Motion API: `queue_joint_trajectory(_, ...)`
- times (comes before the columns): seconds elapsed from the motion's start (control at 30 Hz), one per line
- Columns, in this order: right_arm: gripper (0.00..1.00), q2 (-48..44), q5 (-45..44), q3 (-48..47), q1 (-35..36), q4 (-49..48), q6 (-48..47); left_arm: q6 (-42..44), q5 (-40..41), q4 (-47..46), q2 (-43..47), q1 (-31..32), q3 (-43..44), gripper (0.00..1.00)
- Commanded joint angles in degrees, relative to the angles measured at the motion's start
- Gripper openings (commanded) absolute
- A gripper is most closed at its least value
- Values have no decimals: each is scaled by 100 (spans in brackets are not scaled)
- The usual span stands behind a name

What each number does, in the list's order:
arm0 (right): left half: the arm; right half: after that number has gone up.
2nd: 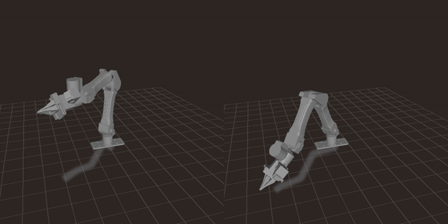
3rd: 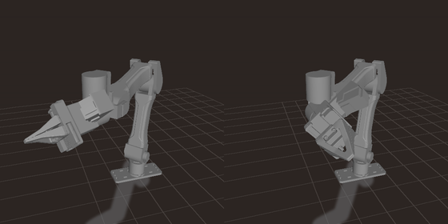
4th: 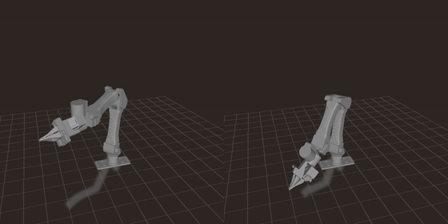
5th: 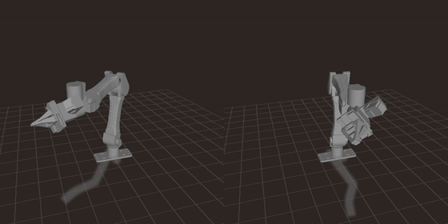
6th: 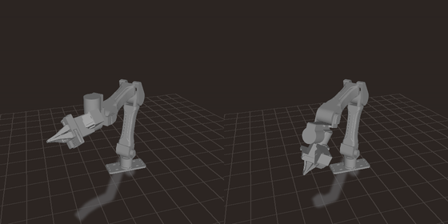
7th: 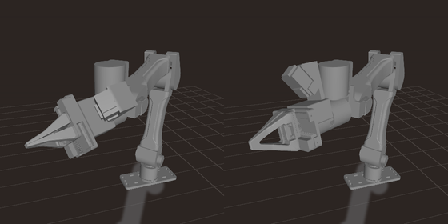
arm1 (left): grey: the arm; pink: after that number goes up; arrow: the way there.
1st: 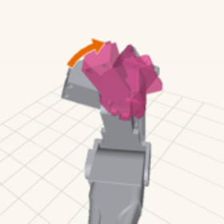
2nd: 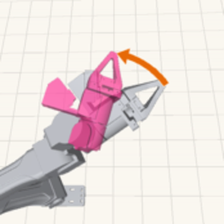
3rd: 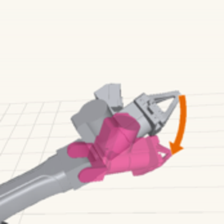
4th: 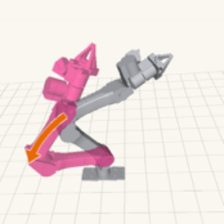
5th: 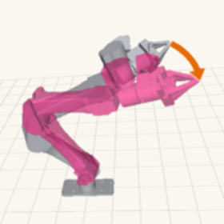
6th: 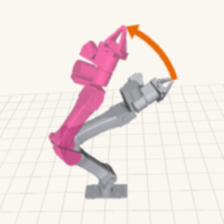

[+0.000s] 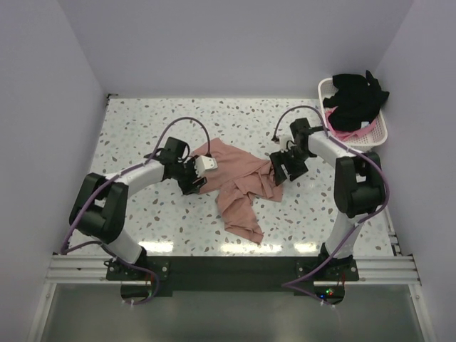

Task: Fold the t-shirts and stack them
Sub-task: Flatten the tshirt out

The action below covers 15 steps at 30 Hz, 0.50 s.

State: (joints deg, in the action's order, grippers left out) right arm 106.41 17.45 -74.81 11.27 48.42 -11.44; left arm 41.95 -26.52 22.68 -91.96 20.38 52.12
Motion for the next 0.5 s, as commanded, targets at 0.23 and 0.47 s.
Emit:
queue_joint_trajectory(0.23, 64, 275, 30, 361, 200, -377, 151, 436, 165, -676, -576, 221, -140, 63)
queue_joint_trajectory(0.47, 44, 249, 74, 976, 297, -720, 239, 664, 376, -546, -841, 265, -114, 43)
